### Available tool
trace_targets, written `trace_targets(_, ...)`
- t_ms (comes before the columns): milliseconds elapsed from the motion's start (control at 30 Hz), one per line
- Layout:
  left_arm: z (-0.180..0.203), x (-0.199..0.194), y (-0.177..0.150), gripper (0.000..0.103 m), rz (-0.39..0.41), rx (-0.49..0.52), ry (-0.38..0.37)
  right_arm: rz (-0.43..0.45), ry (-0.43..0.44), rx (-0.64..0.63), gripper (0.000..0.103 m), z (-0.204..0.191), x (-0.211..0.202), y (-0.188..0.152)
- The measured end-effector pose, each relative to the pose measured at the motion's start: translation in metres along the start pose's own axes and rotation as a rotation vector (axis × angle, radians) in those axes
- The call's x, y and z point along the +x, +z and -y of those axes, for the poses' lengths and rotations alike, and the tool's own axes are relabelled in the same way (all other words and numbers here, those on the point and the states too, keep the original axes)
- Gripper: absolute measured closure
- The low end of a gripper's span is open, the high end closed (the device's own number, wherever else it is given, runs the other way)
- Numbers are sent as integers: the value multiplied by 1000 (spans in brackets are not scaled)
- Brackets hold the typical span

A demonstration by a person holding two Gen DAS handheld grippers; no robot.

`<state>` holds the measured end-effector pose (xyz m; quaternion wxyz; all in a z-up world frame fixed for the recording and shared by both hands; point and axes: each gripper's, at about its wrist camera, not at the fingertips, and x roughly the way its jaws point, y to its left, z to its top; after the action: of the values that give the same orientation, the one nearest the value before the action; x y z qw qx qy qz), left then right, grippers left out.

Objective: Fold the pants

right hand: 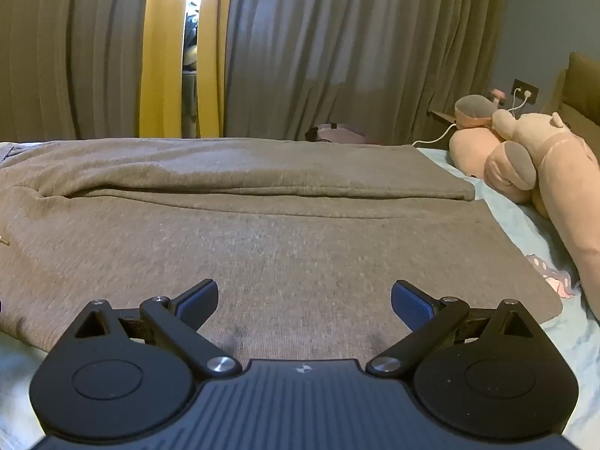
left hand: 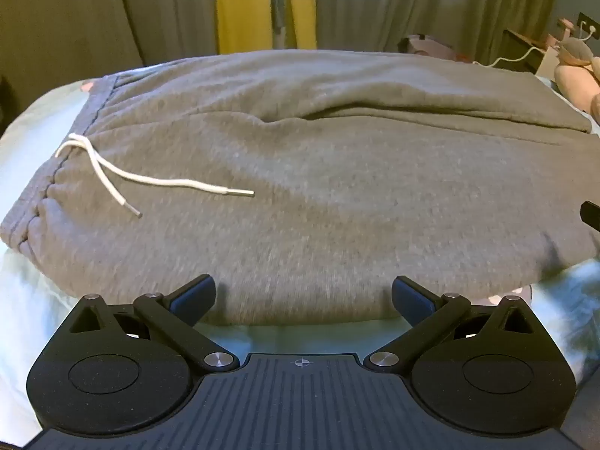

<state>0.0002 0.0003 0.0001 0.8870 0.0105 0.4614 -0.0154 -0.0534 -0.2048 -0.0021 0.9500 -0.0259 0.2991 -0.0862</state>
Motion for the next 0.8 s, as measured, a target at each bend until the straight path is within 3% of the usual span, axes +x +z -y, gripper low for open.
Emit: trace_targets(800,-1,4,-3,0,-20,-20,9,5,-9,6,4,0,-1,-2)
